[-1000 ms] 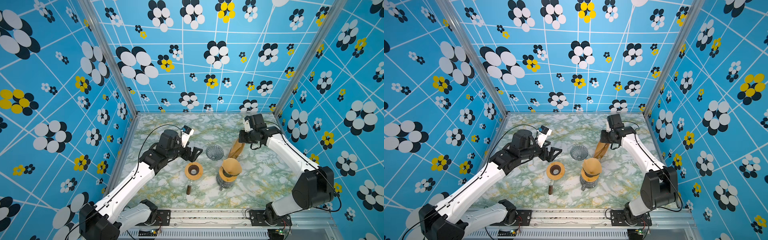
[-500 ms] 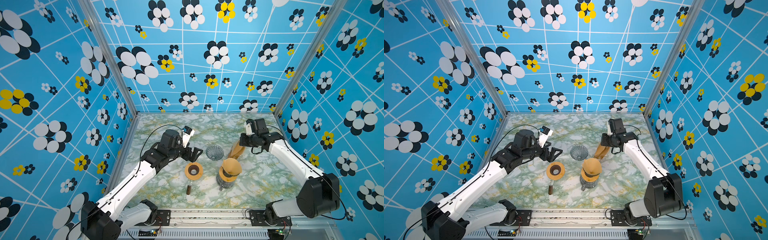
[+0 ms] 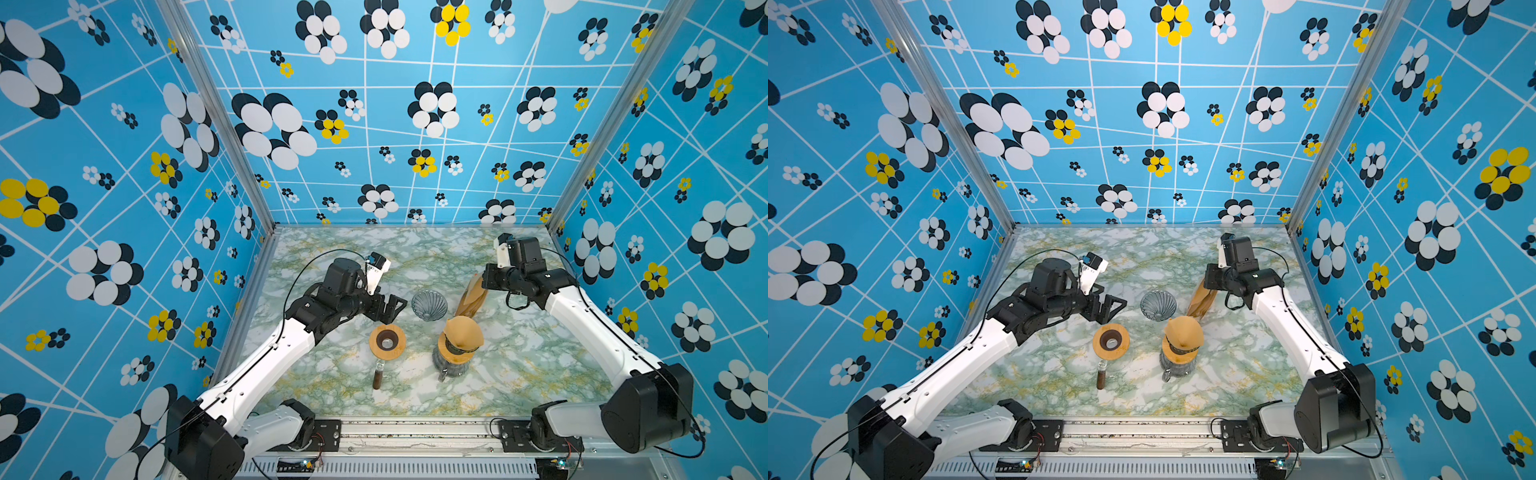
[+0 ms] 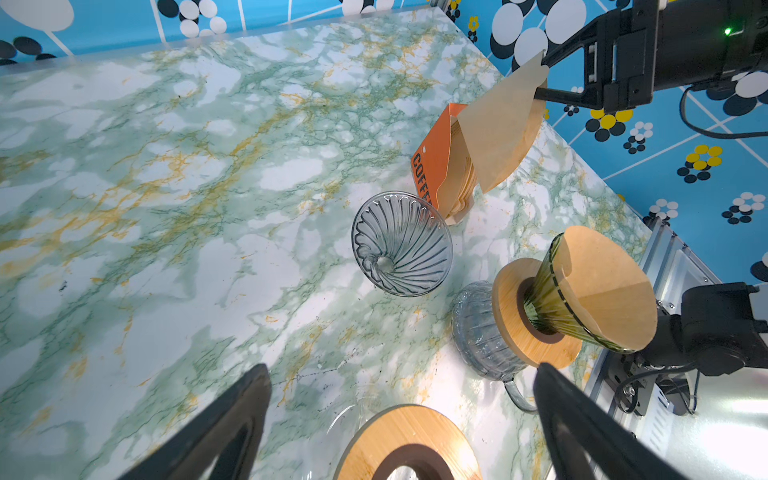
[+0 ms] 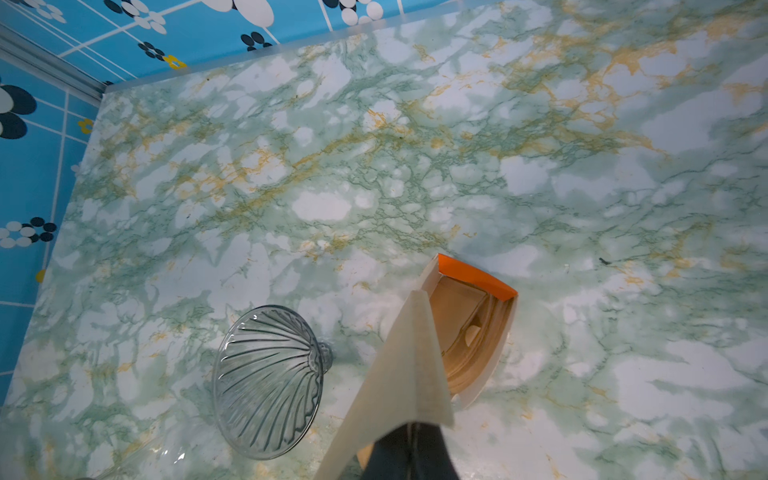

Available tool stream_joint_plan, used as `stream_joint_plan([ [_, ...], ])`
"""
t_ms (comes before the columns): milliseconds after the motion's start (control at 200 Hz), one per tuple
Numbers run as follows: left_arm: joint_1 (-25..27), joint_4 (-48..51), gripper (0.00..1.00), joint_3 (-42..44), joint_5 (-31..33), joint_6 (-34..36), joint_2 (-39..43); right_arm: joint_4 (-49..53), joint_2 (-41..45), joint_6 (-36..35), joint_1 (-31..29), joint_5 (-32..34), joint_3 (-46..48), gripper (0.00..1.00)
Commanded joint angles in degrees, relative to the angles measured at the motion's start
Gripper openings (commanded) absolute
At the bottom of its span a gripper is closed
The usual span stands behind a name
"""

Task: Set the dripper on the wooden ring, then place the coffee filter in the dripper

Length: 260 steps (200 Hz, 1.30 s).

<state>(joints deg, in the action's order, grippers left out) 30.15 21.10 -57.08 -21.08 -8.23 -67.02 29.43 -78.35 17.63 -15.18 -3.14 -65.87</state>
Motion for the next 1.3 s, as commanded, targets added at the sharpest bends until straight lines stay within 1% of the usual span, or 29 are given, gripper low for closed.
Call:
stream_joint_plan([
  [0,0.8,1.5,1.0,-2.4,-1.3,-1.1,-2.1,1.7,-1.8,1.2,0.2,2.3,0.8,0.0],
  [145,1.5,2.9,1.0,-3.7,-0.8,-0.5,-4.2,0.7,-5.1,0.7,0.2,1.5,1.0,0.0],
  [250,2.8,5.9,0.99,-6.5,0.6,1.2,-6.5,-1.0,-7.4,0.3,0.3,0.6,1.2,0.0],
  [345,3.6,9.1,0.99,-9.7,2.7,1.8,-9.9,-1.6,-9.5,0.0,0.4,0.1,0.9,0.0],
  [440,4.2,11.7,1.0,-12.9,4.1,0.9,-13.9,-1.6,-11.6,-0.4,0.5,0.1,0.3,0.01],
  [495,4.6,13.1,0.99,-15.3,5.1,-0.1,-16.6,-1.6,-12.3,-0.7,0.6,0.0,0.2,0.02],
  [550,4.8,14.8,0.96,-17.6,6.1,-1.1,-19.4,-2.1,-12.4,-0.9,0.6,-0.1,0.5,0.05],
  [635,5.1,16.6,0.93,-20.8,7.1,-2.3,-23.4,-2.0,-11.6,-1.3,0.6,0.1,0.7,0.12],
  [705,5.2,17.1,0.89,-22.7,7.8,-3.0,-26.4,-1.8,-10.0,-1.7,0.6,0.5,1.3,0.19],
  [900,5.1,19.0,0.8,-28.2,7.4,-3.8,-34.8,1.4,-1.5,-1.9,0.6,1.5,3.5,0.27],
  [995,5.1,20.3,0.76,-30.8,7.5,-4.0,-38.3,2.3,4.1,-1.5,0.6,-0.7,5.6,0.3],
  [1120,5.1,22.7,0.7,-34.7,6.2,-4.4,-42.8,3.1,11.5,-1.0,0.6,-5.2,8.1,0.34],
  [1295,4.9,24.7,0.63,-38.6,4.9,-5.6,-47.1,4.7,19.3,0.4,0.6,-9.9,11.1,0.41],
])
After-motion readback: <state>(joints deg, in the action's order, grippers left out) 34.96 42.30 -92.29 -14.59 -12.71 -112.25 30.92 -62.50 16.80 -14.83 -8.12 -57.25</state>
